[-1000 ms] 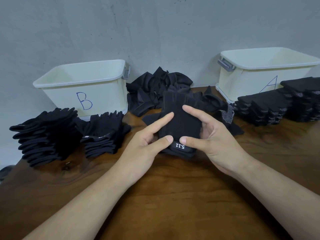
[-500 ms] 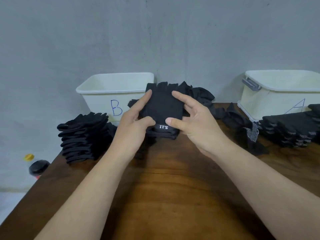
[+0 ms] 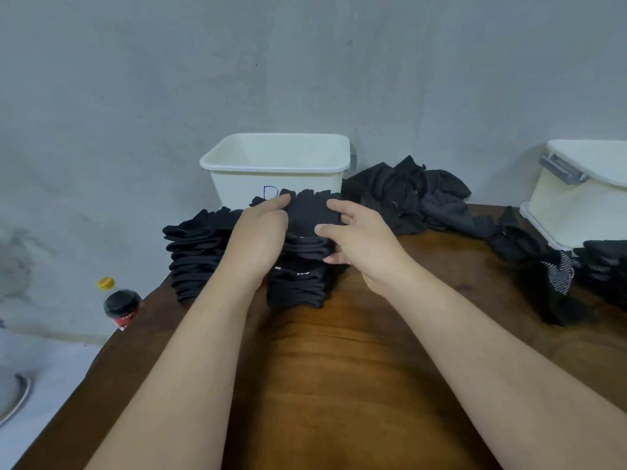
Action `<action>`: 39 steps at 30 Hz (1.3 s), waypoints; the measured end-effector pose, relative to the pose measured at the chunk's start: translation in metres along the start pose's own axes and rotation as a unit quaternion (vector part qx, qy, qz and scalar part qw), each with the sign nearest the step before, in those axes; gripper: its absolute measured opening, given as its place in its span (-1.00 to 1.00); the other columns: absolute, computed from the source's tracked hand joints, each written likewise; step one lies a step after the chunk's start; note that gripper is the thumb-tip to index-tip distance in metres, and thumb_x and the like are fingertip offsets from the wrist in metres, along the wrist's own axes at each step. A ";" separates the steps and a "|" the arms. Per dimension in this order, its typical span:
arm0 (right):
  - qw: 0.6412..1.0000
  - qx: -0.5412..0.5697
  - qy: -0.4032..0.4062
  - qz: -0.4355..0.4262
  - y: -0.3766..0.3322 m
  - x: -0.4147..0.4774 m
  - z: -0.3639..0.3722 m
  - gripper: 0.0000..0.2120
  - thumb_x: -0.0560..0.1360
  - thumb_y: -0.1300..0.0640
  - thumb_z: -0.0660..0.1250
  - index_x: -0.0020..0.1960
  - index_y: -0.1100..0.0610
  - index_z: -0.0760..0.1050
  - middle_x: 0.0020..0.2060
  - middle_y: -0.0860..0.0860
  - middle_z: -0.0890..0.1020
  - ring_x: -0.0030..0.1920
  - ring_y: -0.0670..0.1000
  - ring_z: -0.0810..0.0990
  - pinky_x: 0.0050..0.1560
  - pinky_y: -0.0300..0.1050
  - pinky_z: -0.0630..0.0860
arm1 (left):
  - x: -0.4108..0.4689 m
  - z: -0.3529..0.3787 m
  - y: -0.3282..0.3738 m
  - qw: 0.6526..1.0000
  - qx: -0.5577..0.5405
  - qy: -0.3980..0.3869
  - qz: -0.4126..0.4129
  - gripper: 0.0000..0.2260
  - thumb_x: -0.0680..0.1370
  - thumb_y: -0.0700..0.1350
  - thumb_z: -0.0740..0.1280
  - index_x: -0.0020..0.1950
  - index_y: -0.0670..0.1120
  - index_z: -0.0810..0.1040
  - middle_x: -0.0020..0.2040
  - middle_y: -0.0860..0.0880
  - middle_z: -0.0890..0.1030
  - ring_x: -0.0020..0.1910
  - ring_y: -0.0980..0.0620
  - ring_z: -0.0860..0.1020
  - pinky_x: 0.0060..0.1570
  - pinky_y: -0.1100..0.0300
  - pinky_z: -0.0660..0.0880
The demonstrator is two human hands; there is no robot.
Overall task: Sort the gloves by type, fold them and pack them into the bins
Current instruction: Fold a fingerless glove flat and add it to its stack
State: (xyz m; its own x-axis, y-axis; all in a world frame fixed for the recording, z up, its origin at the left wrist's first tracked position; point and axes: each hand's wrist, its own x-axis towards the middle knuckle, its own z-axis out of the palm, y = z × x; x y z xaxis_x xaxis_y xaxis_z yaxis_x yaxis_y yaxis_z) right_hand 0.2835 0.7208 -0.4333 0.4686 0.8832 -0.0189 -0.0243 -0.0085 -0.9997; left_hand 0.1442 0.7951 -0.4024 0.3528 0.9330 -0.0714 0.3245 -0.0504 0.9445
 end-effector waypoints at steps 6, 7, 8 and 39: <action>0.998 -0.048 0.004 0.028 0.007 0.001 -0.002 -0.37 0.63 0.25 0.44 0.64 0.06 0.34 0.55 0.02 0.39 -0.38 -0.05 0.70 -0.25 -0.19 0.68 | 0.005 0.004 -0.010 1.000 0.026 -0.004 0.004 -0.39 0.58 -0.34 0.13 0.51 0.14 0.55 0.29 0.06 0.64 -0.15 0.10 0.56 -0.40 0.32 0.44; 0.998 -0.056 0.001 0.028 0.009 0.001 -0.001 -0.37 0.63 0.25 0.43 0.65 0.06 0.34 0.55 0.03 0.39 -0.39 -0.05 0.69 -0.24 -0.19 0.69 | 0.006 0.004 -0.011 1.000 0.026 -0.001 0.003 -0.39 0.57 -0.34 0.13 0.51 0.13 0.55 0.28 0.08 0.64 -0.12 0.12 0.58 -0.34 0.30 0.45; 0.998 -0.065 -0.001 0.028 0.009 0.002 0.000 -0.37 0.63 0.25 0.44 0.65 0.06 0.34 0.57 0.04 0.38 -0.37 -0.05 0.70 -0.23 -0.18 0.69 | 0.006 0.005 -0.012 1.000 0.027 0.000 0.002 -0.39 0.56 -0.34 0.14 0.51 0.13 0.56 0.30 0.07 0.63 -0.04 0.11 0.60 -0.23 0.28 0.48; 0.894 -0.435 -0.005 -0.109 0.047 0.017 -0.029 -0.57 0.75 -0.14 0.13 0.58 -0.14 0.43 0.21 -0.08 0.45 0.20 -0.03 0.55 0.28 -0.02 0.52 | 0.003 0.029 -0.041 0.887 0.432 0.006 0.162 -0.48 0.60 -0.17 0.16 0.59 -0.02 0.41 0.52 -0.03 0.49 0.49 -0.11 0.43 0.54 -0.11 0.23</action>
State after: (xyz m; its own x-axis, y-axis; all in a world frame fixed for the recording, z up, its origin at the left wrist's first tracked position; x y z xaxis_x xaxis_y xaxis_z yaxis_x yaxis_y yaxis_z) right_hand 0.3155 0.7220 -0.4813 0.3708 0.9121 0.1748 0.7645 -0.1930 -0.6150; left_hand 0.1569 0.7895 -0.4506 0.5426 0.8232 0.1672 0.7611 -0.5660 0.3168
